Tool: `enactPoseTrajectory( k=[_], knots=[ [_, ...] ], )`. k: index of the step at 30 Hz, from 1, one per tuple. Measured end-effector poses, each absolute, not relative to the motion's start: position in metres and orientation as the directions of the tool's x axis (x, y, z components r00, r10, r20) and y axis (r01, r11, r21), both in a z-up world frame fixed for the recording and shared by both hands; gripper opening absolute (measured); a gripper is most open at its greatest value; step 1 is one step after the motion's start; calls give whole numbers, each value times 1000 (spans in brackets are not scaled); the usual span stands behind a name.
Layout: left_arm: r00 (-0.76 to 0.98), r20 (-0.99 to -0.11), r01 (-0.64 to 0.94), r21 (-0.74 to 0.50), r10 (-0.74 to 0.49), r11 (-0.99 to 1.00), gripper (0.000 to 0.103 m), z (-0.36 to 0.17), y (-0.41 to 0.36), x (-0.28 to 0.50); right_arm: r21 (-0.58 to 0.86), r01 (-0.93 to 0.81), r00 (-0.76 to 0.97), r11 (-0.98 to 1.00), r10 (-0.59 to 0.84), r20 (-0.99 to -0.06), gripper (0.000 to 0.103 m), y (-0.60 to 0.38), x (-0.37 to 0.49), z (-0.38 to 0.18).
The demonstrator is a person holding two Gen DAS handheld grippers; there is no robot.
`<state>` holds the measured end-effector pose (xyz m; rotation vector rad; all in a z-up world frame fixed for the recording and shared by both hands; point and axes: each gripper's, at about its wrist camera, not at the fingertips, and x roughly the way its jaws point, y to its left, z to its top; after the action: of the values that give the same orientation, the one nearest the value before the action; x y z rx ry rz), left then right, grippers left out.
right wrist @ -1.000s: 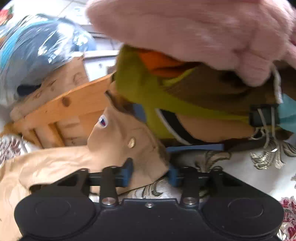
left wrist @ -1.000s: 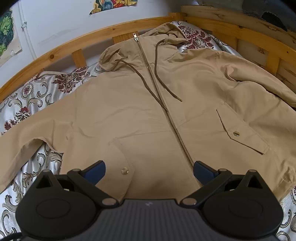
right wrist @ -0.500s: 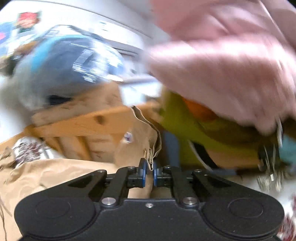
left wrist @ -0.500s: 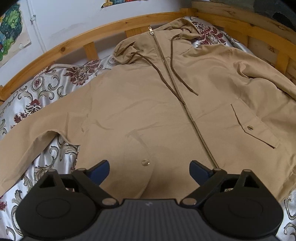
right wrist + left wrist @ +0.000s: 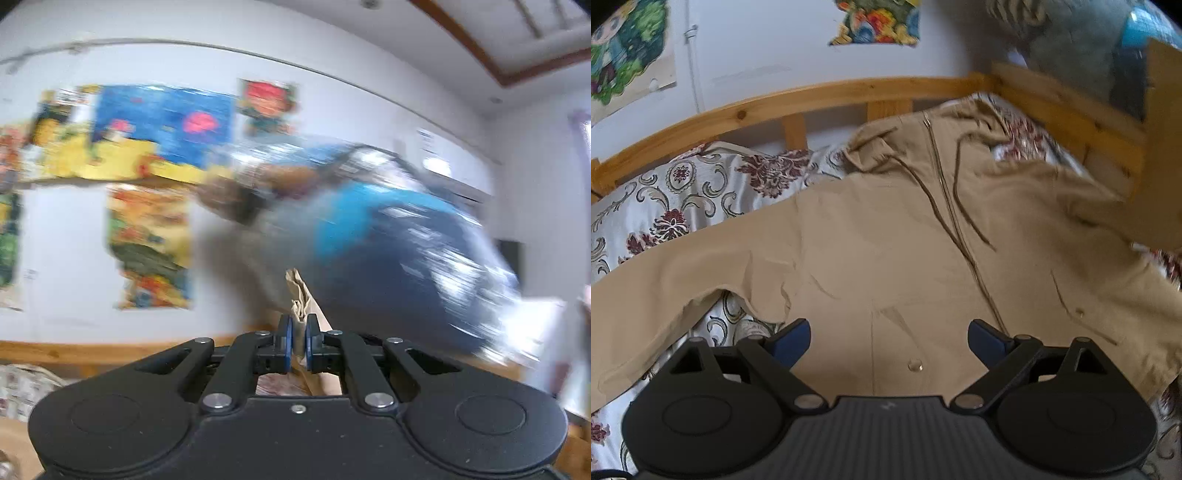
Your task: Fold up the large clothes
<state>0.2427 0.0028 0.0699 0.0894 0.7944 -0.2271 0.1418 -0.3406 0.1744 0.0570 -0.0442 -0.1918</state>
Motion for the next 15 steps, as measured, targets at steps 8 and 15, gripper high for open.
enactPoseTrajectory(
  k=[8, 15],
  knots=[
    [714, -670, 194, -87, -201, 977, 100, 80, 60, 244, 102, -155, 987, 983, 157, -14, 6, -221, 230, 151],
    [671, -665, 106, -352, -328, 930, 100, 64, 105, 291, 202, -282, 927, 938, 321, -195, 6, -158, 274, 40]
  ],
)
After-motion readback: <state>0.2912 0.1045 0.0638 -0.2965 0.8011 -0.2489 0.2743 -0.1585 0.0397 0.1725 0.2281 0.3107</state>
